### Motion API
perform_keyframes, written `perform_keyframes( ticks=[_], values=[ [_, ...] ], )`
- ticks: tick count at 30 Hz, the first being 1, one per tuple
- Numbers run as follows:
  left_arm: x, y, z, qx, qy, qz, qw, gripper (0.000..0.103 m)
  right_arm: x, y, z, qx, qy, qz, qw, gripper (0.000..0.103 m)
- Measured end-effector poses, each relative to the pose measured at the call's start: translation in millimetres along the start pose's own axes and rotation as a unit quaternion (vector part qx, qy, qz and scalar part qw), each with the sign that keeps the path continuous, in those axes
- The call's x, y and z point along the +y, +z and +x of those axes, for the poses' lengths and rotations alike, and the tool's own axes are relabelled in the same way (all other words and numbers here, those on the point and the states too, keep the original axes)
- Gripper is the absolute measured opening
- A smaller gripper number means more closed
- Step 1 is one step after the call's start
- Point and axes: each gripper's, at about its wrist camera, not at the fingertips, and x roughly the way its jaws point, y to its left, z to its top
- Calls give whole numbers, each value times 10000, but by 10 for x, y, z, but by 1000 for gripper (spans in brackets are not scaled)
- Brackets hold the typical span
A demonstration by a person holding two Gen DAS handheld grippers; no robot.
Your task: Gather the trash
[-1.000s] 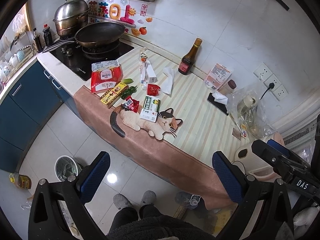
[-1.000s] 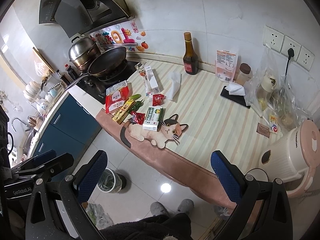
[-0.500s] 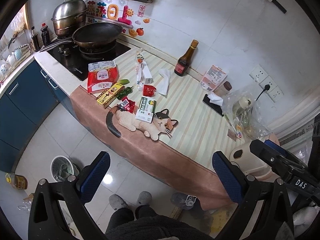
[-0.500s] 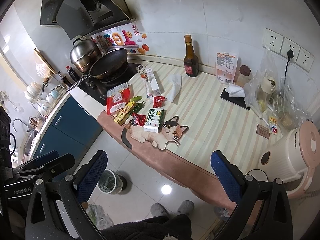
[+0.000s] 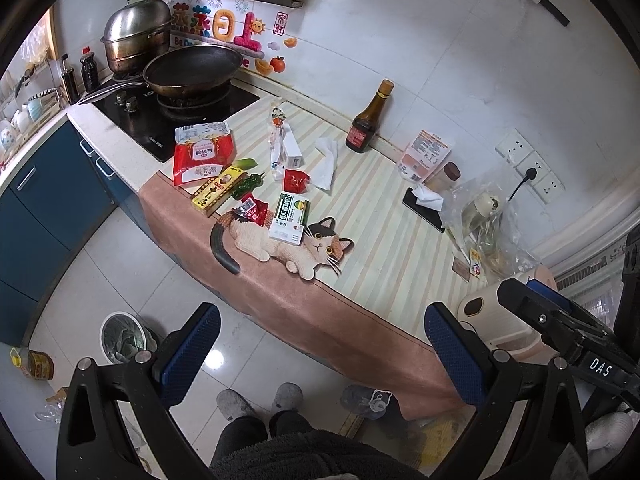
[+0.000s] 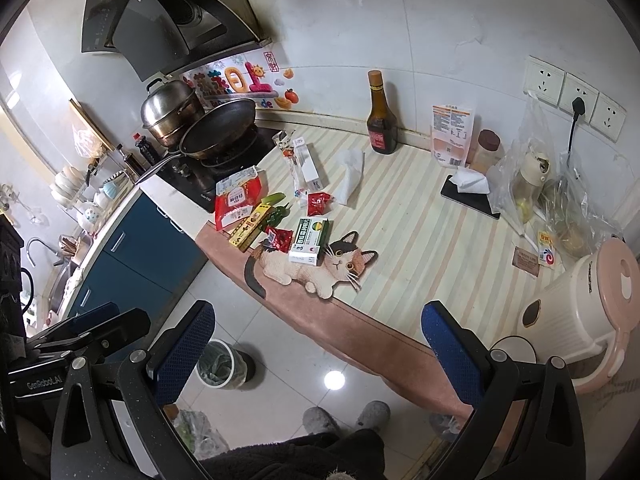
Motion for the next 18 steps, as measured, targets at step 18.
perform_keyframes(
  ticks=[18],
  values=[
    [-21, -7, -5, 4, -27, 3, 10000, 103, 7, -24, -17, -4, 7, 5, 10000, 103]
  ],
)
